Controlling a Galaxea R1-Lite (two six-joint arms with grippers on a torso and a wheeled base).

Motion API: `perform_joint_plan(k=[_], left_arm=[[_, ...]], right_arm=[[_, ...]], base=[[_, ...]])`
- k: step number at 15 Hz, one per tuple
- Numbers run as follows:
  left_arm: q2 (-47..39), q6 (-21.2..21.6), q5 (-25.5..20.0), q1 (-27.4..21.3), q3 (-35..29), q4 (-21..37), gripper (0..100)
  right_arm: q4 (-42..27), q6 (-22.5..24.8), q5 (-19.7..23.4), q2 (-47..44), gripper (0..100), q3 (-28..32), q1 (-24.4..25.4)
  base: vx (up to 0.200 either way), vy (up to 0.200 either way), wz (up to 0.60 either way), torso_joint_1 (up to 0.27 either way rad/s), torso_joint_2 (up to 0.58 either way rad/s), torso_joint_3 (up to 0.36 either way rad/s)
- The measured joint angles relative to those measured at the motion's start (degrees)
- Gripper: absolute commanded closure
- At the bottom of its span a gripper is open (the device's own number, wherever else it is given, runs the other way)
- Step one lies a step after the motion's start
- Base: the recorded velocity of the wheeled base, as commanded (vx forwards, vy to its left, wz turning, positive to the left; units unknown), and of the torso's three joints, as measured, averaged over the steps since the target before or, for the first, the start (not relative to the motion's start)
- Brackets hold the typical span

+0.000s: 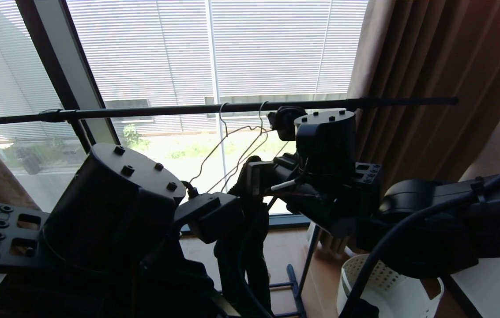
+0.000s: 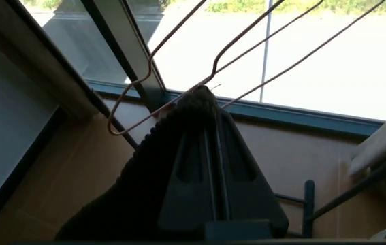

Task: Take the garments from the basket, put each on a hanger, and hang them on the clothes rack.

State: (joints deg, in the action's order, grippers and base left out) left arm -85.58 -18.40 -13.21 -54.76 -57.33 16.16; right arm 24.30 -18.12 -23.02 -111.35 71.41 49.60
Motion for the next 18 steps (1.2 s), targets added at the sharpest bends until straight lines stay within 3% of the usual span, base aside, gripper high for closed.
perform_joint_plan(k=[5,11,15,18], left_arm=[[2.0,0.5,0.2,1.0,2.2,0.3,100],[6.2,7.3,3.7,12.8,5.7,0.0,100],[3.5,8.3,5.5,17.3,-1.5,-0.2,100],[0.9,9.1,5.9,17.6,-6.1,-0.2,100]], right_arm=[[0.0,-0.9,0.2,2.8,100,-2.1,-0.3],[-0.6,1.3,0.4,14.8,100,-16.1,-3.9],[-0.5,5.7,0.3,22.1,100,-28.5,-2.3],[-0.4,6.1,0.3,24.0,100,-31.8,1.4]], base=[[0.000,0.000,0.00,0.000,0.00,0.000],[0.000,0.000,0.00,0.000,0.00,0.000],[0.000,0.000,0.00,0.000,0.00,0.000],[0.000,0.000,0.00,0.000,0.00,0.000]])
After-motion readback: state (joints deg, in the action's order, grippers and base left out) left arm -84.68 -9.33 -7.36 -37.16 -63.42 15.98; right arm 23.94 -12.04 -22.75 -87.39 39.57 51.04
